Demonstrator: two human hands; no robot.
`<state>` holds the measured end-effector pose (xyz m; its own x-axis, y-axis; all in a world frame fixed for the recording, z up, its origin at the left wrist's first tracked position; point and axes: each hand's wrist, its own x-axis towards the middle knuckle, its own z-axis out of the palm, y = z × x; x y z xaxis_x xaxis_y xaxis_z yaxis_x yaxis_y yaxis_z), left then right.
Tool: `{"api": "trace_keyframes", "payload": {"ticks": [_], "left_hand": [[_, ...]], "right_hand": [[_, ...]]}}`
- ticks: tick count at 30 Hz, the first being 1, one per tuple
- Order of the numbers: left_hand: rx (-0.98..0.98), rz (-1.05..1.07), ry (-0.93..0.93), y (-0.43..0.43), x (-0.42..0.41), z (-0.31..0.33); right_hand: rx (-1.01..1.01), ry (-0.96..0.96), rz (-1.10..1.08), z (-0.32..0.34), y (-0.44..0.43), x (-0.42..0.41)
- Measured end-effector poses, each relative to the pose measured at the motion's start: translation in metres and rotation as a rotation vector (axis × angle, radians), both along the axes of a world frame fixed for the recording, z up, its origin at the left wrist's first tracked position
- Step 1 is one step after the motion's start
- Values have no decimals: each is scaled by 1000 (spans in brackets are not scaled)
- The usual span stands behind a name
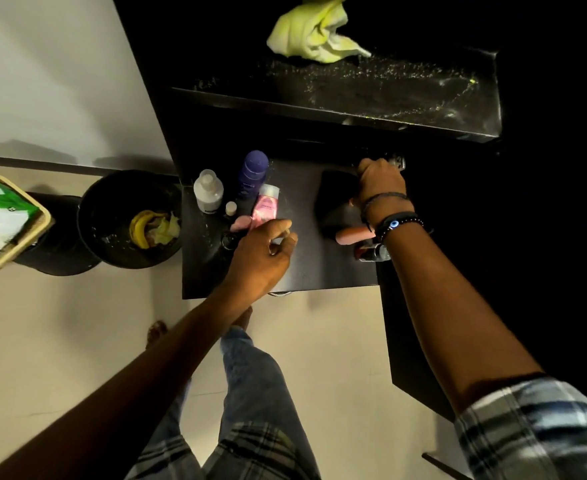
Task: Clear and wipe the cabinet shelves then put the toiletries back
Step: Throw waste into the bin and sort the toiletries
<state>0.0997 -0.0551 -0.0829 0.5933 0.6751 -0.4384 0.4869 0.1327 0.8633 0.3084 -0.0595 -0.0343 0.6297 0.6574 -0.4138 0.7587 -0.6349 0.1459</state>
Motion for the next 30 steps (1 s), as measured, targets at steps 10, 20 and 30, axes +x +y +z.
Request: {"api": "trace_keyframes", "payload": {"ticks": [10,20,30], "left_hand": [[341,233,148,2,-58,10],[299,306,190,3,-43,-13],[311,369,144,-1,-33,-28]], "right_hand": [[327,389,-287,-28,-25,-107],[283,433,-413,-97,-35,-137],[403,658,-807,-97,-27,-96]]}}
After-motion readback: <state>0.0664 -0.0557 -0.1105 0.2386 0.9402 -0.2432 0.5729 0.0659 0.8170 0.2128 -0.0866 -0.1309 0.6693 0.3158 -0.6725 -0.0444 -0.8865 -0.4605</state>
